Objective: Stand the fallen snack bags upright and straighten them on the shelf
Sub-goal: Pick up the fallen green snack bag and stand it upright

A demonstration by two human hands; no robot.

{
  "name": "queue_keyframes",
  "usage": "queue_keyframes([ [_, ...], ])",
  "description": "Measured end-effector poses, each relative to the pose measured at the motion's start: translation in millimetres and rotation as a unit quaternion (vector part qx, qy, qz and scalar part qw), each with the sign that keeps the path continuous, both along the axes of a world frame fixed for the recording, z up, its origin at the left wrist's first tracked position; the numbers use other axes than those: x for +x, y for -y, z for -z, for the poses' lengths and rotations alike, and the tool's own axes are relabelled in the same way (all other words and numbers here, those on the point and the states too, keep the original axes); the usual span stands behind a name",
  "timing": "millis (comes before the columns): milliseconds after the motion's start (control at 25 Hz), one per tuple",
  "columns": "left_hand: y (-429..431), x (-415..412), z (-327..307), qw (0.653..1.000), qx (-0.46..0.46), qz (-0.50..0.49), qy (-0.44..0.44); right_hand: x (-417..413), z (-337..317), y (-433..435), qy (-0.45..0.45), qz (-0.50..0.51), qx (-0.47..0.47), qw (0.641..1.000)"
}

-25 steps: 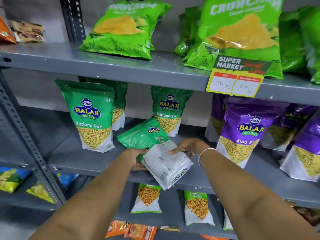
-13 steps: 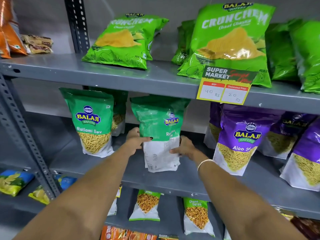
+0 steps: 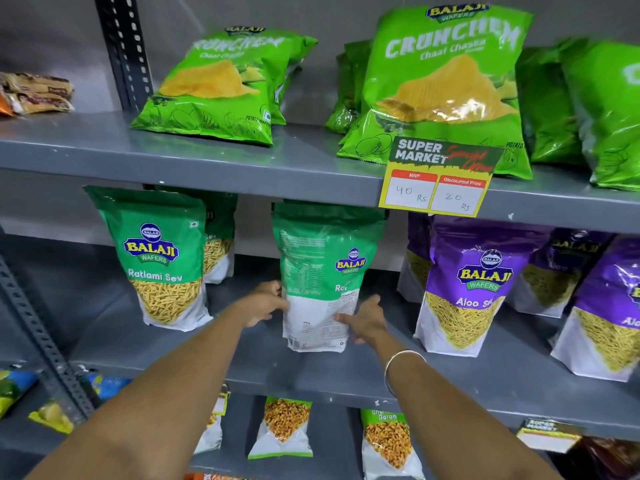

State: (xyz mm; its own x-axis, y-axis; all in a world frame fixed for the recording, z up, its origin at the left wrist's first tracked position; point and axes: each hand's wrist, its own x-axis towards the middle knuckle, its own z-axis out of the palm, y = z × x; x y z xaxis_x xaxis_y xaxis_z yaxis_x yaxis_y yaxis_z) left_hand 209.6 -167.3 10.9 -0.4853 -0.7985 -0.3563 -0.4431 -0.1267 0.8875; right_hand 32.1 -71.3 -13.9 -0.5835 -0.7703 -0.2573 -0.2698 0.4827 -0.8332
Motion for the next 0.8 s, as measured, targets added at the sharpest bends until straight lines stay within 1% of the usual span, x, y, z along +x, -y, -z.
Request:
queue_keyframes([
  [80,2,4,-3,1.0,0.003,0.008,0.013,6,-4,6,0.056,0.026,-0.017,0.998],
  [120,2,5,-4,1.0,0.001,0.013,0.016,9,-7,7,0.065,0.023,-0.022,0.997],
  [160,1,6,-4,1.0,-0.002,0.017,0.019,9,-7,10,0.052,0.001,-0.012,0.999],
  [240,-4,5,-2,1.0,0.004,0.018,0.01,9,-11,7,0.026,-0.075,0.009,0.997],
  [280,-6,4,0,1.0,0.004,0.014,0.0,8,-14,3,0.038,-0.108,0.023,0.993],
  [360,-8,3,6,1.0,0.004,0.007,-0.021,7,-25,-11,0.091,-0.19,0.028,0.977],
  [440,-9,1,12,0.999,0.023,0.014,-0.026,8,-32,-19,0.115,-0.273,0.019,0.955],
  [480,-10,-1,15,0.999,0.036,0.015,-0.025,10,-32,-20,0.118,-0.296,0.001,0.948],
  [520,-11,-2,17,0.998,0.049,0.011,-0.023,12,-27,-18,0.111,-0.301,-0.025,0.947],
  [560,-11,-3,19,0.998,0.062,0.007,-0.025,15,-20,-15,0.1,-0.279,-0.049,0.954],
  [600,-11,-4,21,0.997,0.075,0.006,-0.029,17,-16,-13,0.09,-0.242,-0.063,0.964],
  [680,-12,-5,21,0.994,0.095,0.018,-0.041,14,-13,-12,0.066,-0.177,-0.061,0.98],
  [800,-13,-4,20,0.994,0.093,0.045,-0.031,4,-16,-11,0.061,-0.201,-0.034,0.977],
])
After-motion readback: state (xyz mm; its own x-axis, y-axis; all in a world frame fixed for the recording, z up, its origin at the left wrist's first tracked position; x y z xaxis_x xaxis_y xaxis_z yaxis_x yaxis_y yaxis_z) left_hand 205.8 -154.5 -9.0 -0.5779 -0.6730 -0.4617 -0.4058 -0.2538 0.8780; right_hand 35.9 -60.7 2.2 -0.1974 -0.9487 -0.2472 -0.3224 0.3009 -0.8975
